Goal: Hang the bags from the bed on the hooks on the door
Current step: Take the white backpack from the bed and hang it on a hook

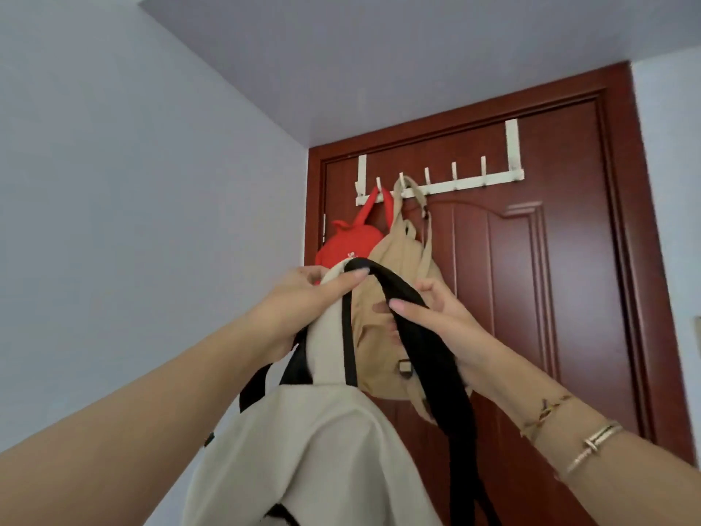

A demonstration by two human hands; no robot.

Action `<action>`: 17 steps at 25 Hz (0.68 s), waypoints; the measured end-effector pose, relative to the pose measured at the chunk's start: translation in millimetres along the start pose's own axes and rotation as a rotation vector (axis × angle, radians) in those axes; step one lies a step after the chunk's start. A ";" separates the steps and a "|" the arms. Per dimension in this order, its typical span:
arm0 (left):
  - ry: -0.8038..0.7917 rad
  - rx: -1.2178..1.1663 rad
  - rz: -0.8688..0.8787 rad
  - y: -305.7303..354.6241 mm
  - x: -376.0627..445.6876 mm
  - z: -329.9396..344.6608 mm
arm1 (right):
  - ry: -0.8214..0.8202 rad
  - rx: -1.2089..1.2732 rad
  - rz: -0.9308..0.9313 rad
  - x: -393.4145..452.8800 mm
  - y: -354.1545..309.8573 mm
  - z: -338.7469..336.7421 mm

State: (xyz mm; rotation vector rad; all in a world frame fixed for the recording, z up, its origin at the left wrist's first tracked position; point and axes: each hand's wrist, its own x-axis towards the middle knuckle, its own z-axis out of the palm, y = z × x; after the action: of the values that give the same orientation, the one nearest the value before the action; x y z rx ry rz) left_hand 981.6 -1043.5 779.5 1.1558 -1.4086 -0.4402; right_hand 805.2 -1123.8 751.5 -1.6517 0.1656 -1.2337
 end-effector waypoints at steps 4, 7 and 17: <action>0.047 -0.157 0.053 22.8 111.9 49.3 | 0.004 -0.068 -0.117 55.7 -21.3 -90.8; -0.020 -0.331 0.112 24.2 195.2 86.0 | 0.094 -0.361 -0.264 111.7 -24.8 -136.5; -0.229 -0.786 0.533 13.4 435.7 175.1 | 0.407 -1.332 -0.606 310.9 -35.6 -250.0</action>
State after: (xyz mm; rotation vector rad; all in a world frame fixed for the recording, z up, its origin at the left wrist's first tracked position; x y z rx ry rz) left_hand 902.8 -1460.4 981.1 0.0885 -1.4653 -0.6679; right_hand 740.9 -1457.2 963.8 -2.6376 0.9579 -2.1553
